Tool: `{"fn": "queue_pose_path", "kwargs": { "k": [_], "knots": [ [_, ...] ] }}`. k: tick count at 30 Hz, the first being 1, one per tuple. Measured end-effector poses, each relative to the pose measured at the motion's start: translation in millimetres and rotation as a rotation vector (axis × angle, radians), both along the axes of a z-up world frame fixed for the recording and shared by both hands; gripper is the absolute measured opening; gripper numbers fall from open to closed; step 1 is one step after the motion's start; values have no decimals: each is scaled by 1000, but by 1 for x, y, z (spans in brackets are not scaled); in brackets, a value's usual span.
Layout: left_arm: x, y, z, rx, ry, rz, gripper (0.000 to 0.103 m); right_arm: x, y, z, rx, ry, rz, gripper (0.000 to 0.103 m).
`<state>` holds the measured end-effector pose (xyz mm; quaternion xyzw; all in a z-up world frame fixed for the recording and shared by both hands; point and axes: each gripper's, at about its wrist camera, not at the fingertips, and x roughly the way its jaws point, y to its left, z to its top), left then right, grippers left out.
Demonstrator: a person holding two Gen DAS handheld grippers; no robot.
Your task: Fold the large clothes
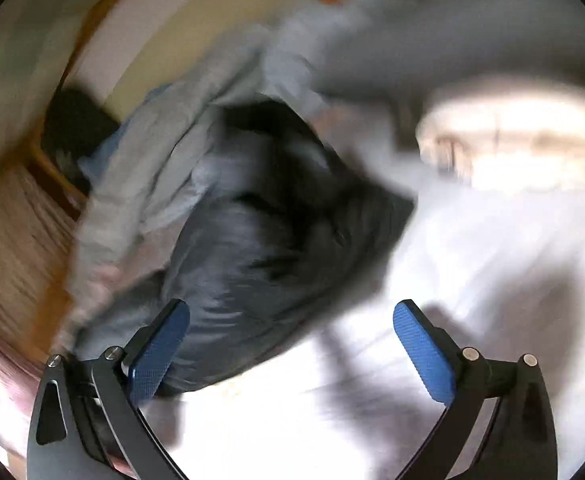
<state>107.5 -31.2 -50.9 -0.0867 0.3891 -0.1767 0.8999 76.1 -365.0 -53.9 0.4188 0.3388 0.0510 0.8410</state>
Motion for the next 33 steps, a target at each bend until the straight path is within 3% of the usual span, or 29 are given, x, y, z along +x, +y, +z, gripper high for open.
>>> {"fn": "queue_pose_path", "kwargs": {
  "k": [2, 5, 7, 10, 14, 17, 20, 21, 22, 25, 28, 33],
  "knots": [
    [0, 0, 0, 9, -3, 1, 4, 4, -9, -12, 82, -21, -29, 103],
    [1, 0, 1, 2, -2, 1, 4, 4, -2, -1, -37, -151, -13, 103],
    [2, 0, 0, -5, 0, 1, 4, 7, 1, -2, -29, -196, 16, 103],
    [2, 1, 1, -6, 0, 0, 4, 24, 3, -18, 53, -140, 21, 103],
    [1, 3, 0, -15, -2, -2, 4, 32, 16, -17, -96, -162, -23, 103],
    [1, 6, 0, -24, 0, -5, 4, 37, 20, -16, -122, -145, 6, 101],
    [0, 8, 0, -37, -4, -11, 4, 33, 15, -21, -53, -143, 12, 77],
    [0, 9, 0, -39, -5, -12, 4, 31, 13, -23, -44, -140, 27, 63],
    [-1, 9, 1, -39, -8, -13, 4, 31, 17, -21, -57, -132, 36, 50],
    [-6, 9, 6, -50, -37, -33, 2, 22, 27, -8, -172, -132, 18, 33],
    [-16, 7, 13, -61, -70, -67, 1, 10, 31, 10, -232, -148, -8, 26],
    [-36, -6, 31, -84, -97, -100, 1, -31, 35, 65, -346, -222, -10, 25]
  ]
}}
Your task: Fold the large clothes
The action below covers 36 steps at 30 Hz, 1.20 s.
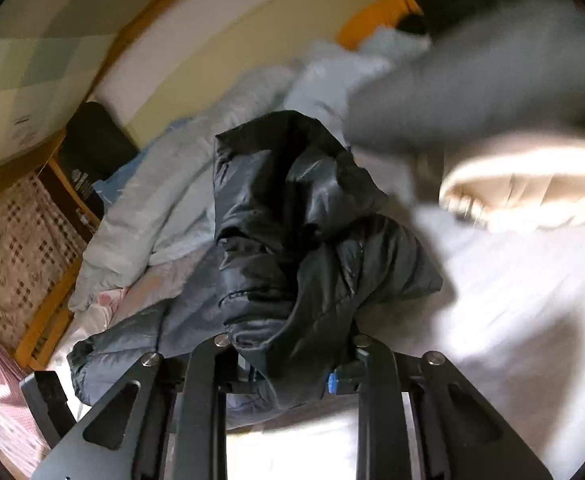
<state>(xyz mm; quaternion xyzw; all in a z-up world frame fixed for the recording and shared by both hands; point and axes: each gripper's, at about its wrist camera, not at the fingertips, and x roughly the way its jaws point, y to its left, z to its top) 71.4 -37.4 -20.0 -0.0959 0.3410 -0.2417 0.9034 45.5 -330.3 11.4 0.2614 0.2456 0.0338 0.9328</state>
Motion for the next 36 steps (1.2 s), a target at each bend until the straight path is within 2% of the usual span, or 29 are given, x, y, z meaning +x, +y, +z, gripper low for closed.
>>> {"fn": "queue_pose_path", "kwargs": {
  "k": [2, 4, 6, 8, 9, 13, 15, 16, 19, 23, 25, 27, 29, 33, 34, 36],
  "knots": [
    [-11, -12, 11, -10, -23, -31, 1, -19, -8, 22, -49, -22, -2, 25],
    [-29, -25, 28, 14, -88, -70, 4, -37, -20, 39, -72, -38, -24, 25],
    [-53, -33, 47, 41, -178, -100, 11, -47, -21, 56, -91, -55, -58, 25],
    [-69, -32, 64, 29, -224, -126, 28, -63, -30, 69, -143, -59, -109, 25],
    [-74, -29, 70, 24, -233, -125, 29, -66, -29, 77, -168, -52, -129, 25],
    [-81, -6, 85, 27, -232, -44, 30, -74, -38, 87, -278, 23, -232, 25],
    [-79, 7, 86, 69, -240, 37, 33, -77, -42, 87, -313, 35, -275, 25],
    [-77, 18, 84, 89, -244, 84, 38, -78, -43, 87, -321, 37, -289, 25],
    [-67, 54, 76, 76, -178, 170, 64, -77, -44, 87, -314, 47, -286, 25],
    [-55, 113, 79, -75, -94, 297, 68, -77, -47, 86, -309, 75, -284, 25],
    [-48, 129, 77, -80, -62, 321, 72, -76, -47, 86, -294, 75, -300, 25],
    [-36, 133, 65, -34, -15, 300, 72, -71, -39, 82, -317, 79, -313, 25],
    [-23, 135, 48, -19, 36, 310, 72, -72, -20, 89, -411, 47, -313, 25],
    [-3, 141, 16, -218, 181, 294, 72, -70, 20, 101, -580, 11, -311, 26],
    [-2, 138, 15, -228, 194, 287, 72, -67, 33, 105, -619, 12, -311, 26],
    [-3, 132, 20, -200, 185, 276, 71, -64, 56, 113, -690, 4, -304, 26]
  ]
}}
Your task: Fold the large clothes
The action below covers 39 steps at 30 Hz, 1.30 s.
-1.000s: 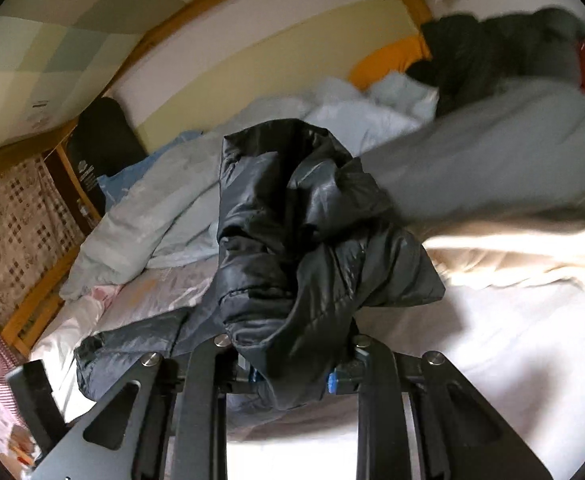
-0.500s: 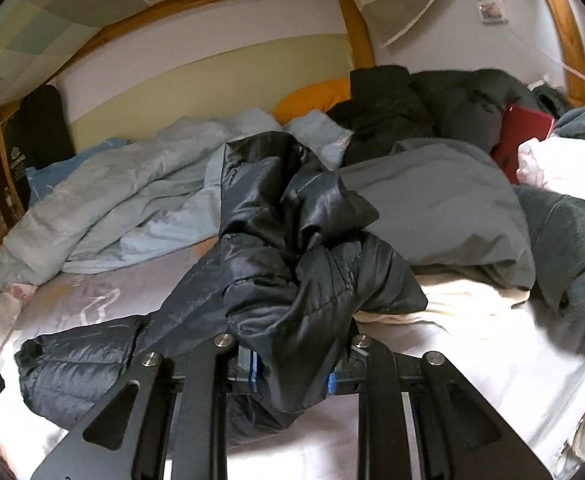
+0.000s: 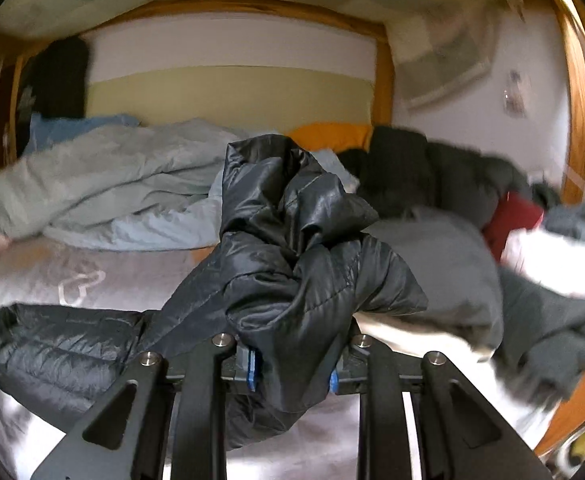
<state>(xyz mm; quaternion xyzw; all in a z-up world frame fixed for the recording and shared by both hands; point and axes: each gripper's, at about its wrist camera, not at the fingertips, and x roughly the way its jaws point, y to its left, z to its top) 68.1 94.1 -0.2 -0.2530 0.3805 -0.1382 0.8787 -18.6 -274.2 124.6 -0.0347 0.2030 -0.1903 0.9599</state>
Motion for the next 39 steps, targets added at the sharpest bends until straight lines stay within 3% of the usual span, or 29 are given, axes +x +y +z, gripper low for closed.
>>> {"fn": "queue_pose_path", "kwargs": {
  "k": [4, 9, 14, 15, 20, 22, 25, 28, 30, 32, 34, 36, 39],
  "knots": [
    [-16, -10, 18, 59, -83, -32, 71, 0, 66, 17, -153, -4, 78, 31],
    [-41, 16, 51, 27, -199, 70, 71, 9, 144, 22, -136, 38, 261, 38],
    [-68, 33, 87, 101, -340, 128, 73, 25, 207, -3, -195, 40, 309, 58],
    [-70, 35, 90, 110, -360, 139, 75, 29, 215, -11, -186, 52, 341, 67],
    [-64, 49, 82, 57, -332, 136, 77, 32, 246, -32, -118, 70, 472, 80],
    [-62, 53, 78, 25, -317, 137, 77, 27, 245, -33, -28, 58, 558, 85],
    [-62, 51, 73, -31, -291, 92, 77, 24, 224, -35, 217, 104, 670, 85],
    [-65, 42, 73, -48, -298, 54, 77, 15, 180, -40, 404, 62, 603, 85],
    [-70, 30, 78, 14, -328, 46, 77, 7, 154, -39, 394, 11, 501, 85],
    [-75, 12, 82, 104, -360, 29, 77, 4, 130, -38, 320, -13, 392, 84],
    [-80, -9, 83, 178, -387, 2, 77, 8, 113, -40, 277, 15, 345, 66],
    [-83, -29, 83, 246, -410, -24, 77, 11, 95, -41, 273, 21, 314, 56],
    [-81, -52, 98, 240, -457, -91, 77, 20, 76, -49, 267, 46, 303, 46]
  ]
}}
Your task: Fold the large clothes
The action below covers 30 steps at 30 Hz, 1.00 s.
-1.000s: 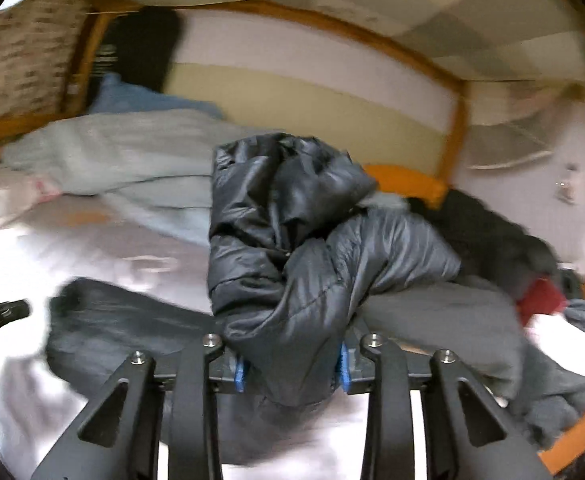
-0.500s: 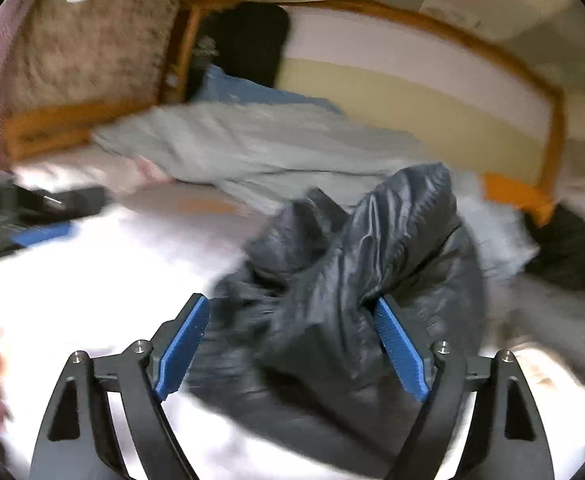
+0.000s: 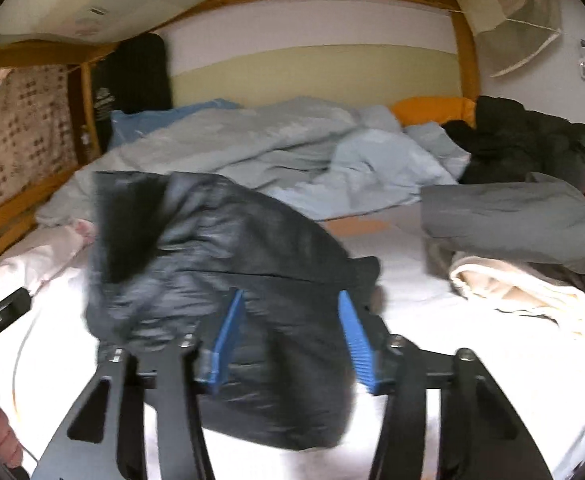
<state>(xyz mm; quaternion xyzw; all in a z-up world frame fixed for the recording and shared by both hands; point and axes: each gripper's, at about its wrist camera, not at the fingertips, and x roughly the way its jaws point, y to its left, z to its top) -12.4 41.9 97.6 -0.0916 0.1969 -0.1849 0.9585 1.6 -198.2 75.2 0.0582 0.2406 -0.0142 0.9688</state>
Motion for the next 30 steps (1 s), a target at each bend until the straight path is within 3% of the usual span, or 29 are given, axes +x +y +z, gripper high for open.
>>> {"fn": "queue_pose_path", "kwargs": {
  "k": [2, 5, 8, 9, 11, 14, 17, 19, 22, 24, 25, 26, 28, 30],
  "knots": [
    [14, -17, 19, 9, -5, -46, 82, 15, -11, -7, 31, 44, 27, 43],
    [52, -45, 38, 103, 51, -84, 82, 42, -12, -17, 141, 110, 158, 43],
    [99, -68, 34, 211, 190, -104, 82, 47, -7, -26, 164, 137, 257, 43],
    [112, -72, 28, 227, 246, -115, 79, 48, -5, -29, 160, 145, 273, 43],
    [120, -73, 22, 239, 273, -110, 45, 44, -1, -33, 173, 155, 330, 43],
    [109, -66, 21, 249, 262, -69, 18, 38, 1, -31, 140, 131, 331, 43],
    [92, -61, 26, 275, 215, -25, 17, 32, -2, -27, 86, 79, 248, 43],
    [87, -64, 29, 362, 181, 33, 26, 30, -1, -25, 61, 73, 214, 43],
    [65, -65, 32, 462, 40, 171, 63, 32, 17, -32, -66, 97, 128, 43],
    [44, -65, 41, 457, -45, 177, 63, 29, 28, -36, -79, 91, 166, 43],
    [38, -68, 44, 471, -53, 173, 58, 30, 31, -37, -65, 92, 189, 43],
    [32, -74, 48, 500, -54, 166, 44, 31, 32, -39, -33, 97, 208, 43],
    [28, -86, 52, 523, -22, 99, 26, 33, 29, -42, 17, 116, 216, 43],
    [32, -94, 52, 504, 34, 15, 19, 37, 26, -43, 34, 129, 220, 43]
  ]
}}
